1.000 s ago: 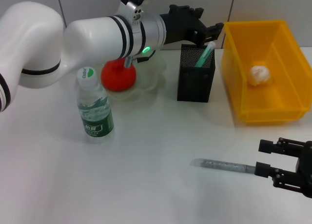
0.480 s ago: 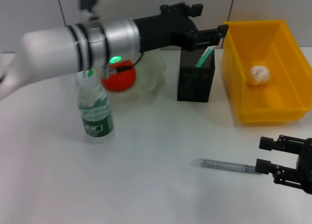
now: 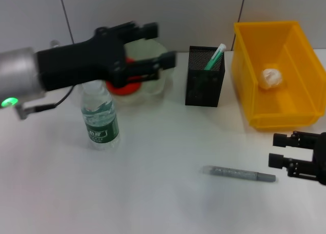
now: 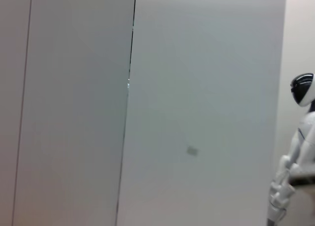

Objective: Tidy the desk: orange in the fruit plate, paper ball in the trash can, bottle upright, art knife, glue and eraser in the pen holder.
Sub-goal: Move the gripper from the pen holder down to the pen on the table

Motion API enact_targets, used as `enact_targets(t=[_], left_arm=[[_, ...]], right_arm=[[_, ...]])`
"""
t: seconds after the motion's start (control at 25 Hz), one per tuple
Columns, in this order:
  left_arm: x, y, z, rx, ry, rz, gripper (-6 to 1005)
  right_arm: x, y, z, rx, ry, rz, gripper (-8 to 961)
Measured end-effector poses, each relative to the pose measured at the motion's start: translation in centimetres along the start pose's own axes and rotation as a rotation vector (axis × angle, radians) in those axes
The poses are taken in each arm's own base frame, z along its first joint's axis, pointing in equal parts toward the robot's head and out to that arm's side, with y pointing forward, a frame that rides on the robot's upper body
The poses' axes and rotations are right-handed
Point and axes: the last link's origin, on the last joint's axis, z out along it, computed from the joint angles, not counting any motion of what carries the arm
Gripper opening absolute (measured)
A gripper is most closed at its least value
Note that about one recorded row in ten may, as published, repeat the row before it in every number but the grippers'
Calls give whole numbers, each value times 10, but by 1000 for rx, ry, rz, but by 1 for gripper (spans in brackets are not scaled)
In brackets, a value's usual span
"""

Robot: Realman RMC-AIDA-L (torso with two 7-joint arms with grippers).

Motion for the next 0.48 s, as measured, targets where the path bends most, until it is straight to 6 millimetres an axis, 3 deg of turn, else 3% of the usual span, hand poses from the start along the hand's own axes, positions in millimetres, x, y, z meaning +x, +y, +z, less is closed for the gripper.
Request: enact_targets(t=[0.08,0.16,0.2,0.24,0.28,0.4,0.44,0.48], left_arm=[[-7,5,-13,-6,-5,3,810],[-7,5,-13,-6,-5,3,809],[-18,12,-31,-5,-22,9,809],[-18,12,-31,-5,-22,9,809],[-28,18,-43,-7,-38,16,809],[-28,18,-43,-7,-38,16,809],[-55,37,-72,-24,-74,33,809],[-59,39,-75,-26,-75,28,809]], right_arm=[[-9,-3,-3,19,39,23,630],[-22,-5,-5,37,90,43,630],[-29,-5,-5,45,121,55,630],[-37,-5,-4,56,159,62,630],[-45,-5,-3,67,205,70,630],[-69,-2,7,106,343,64,630],[-79,0,13,121,397,48,630],[-85,1,18,129,437,36,630]])
